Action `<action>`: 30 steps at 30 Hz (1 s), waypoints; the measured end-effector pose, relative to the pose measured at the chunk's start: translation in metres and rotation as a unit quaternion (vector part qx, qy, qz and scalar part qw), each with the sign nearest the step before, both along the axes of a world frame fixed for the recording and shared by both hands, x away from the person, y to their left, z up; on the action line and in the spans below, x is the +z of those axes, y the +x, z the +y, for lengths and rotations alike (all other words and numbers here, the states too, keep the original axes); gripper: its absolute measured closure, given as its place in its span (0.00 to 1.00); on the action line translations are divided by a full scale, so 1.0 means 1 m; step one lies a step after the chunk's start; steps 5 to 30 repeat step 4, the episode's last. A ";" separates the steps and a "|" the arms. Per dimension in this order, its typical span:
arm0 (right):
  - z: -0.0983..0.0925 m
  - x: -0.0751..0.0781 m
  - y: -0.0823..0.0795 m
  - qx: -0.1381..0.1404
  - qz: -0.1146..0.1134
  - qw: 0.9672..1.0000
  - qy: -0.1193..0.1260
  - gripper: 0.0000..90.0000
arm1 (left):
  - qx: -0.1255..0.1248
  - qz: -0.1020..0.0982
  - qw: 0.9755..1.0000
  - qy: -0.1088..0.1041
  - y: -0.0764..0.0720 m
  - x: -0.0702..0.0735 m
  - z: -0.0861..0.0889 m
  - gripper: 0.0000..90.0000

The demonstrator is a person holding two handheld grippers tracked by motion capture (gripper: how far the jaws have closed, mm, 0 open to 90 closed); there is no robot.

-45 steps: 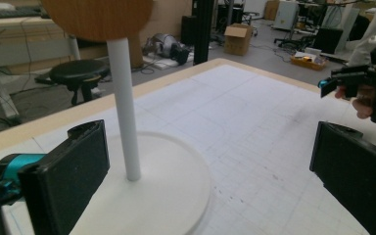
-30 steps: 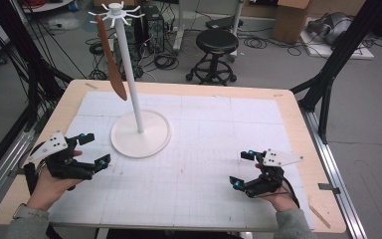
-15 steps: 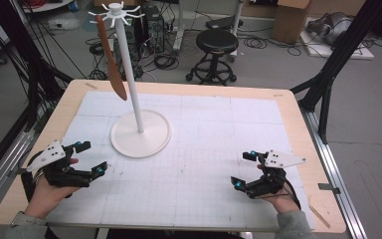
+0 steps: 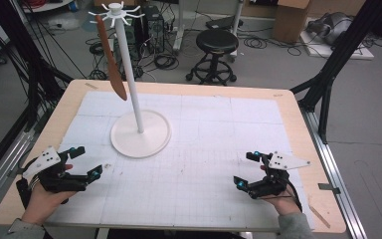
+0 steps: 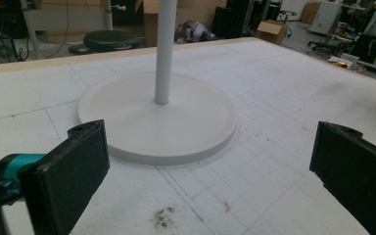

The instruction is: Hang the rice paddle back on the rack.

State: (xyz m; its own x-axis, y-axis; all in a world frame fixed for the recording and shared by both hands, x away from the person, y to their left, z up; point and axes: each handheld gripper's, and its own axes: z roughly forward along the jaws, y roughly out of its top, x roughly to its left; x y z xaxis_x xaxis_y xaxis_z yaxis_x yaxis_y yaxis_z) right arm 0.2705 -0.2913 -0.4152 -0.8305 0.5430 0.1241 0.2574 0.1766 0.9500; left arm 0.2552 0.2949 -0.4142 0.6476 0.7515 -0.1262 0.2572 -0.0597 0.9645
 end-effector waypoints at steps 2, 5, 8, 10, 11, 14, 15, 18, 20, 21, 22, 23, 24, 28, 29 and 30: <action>0.000 -0.001 0.000 0.000 0.001 1.000 -0.003 0.00 | 0.001 0.001 1.000 -0.002 0.000 0.000 0.000 0.02; 0.001 -0.001 0.000 0.000 0.002 1.000 -0.004 0.00 | 0.001 -0.001 1.000 -0.003 -0.001 0.001 0.000 0.02; 0.001 -0.001 0.000 0.000 0.002 1.000 -0.004 0.00 | 0.001 -0.001 1.000 -0.003 -0.001 0.001 0.000 0.02; 0.001 -0.001 0.000 0.000 0.002 1.000 -0.004 0.00 | 0.001 -0.001 1.000 -0.003 -0.001 0.001 0.000 0.02; 0.001 -0.001 0.000 0.000 0.002 1.000 -0.004 0.00 | 0.001 -0.001 1.000 -0.003 -0.001 0.001 0.000 0.02; 0.001 -0.001 0.000 0.000 0.002 1.000 -0.004 0.00 | 0.001 -0.001 1.000 -0.003 -0.001 0.001 0.000 0.02; 0.001 -0.001 0.000 0.000 0.002 1.000 -0.004 0.00 | 0.001 -0.001 1.000 -0.003 -0.001 0.001 0.000 0.02; 0.001 -0.001 0.000 0.000 0.002 1.000 -0.004 0.00 | 0.001 -0.001 1.000 -0.003 -0.001 0.001 0.000 0.02; 0.001 -0.001 0.000 0.000 0.002 1.000 -0.004 0.00 | 0.001 -0.001 1.000 -0.003 -0.001 0.001 0.000 0.02; 0.001 -0.001 0.000 0.000 0.002 1.000 -0.004 0.00 | 0.001 -0.001 1.000 -0.003 -0.001 0.001 0.000 0.02; 0.001 -0.001 0.000 0.000 0.002 1.000 -0.004 0.00 | 0.001 -0.001 1.000 -0.003 -0.001 0.001 0.000 0.02; 0.001 -0.001 0.000 0.000 0.002 1.000 -0.004 0.00 | 0.001 -0.001 1.000 -0.003 -0.001 0.001 0.000 0.02; 0.001 -0.001 0.000 0.000 0.002 1.000 -0.004 0.00 | 0.001 -0.001 1.000 -0.003 -0.001 0.001 0.000 0.02; 0.001 -0.001 0.000 0.000 0.002 1.000 -0.004 0.00 | 0.001 -0.001 1.000 -0.003 -0.001 0.001 0.000 0.02; 0.001 -0.001 0.000 0.000 0.002 1.000 -0.004 0.00 | 0.001 -0.001 1.000 -0.003 -0.001 0.001 0.000 0.02; 0.001 -0.001 0.000 0.000 0.002 1.000 -0.004 0.00 | 0.001 -0.001 1.000 -0.003 -0.001 0.001 0.000 0.02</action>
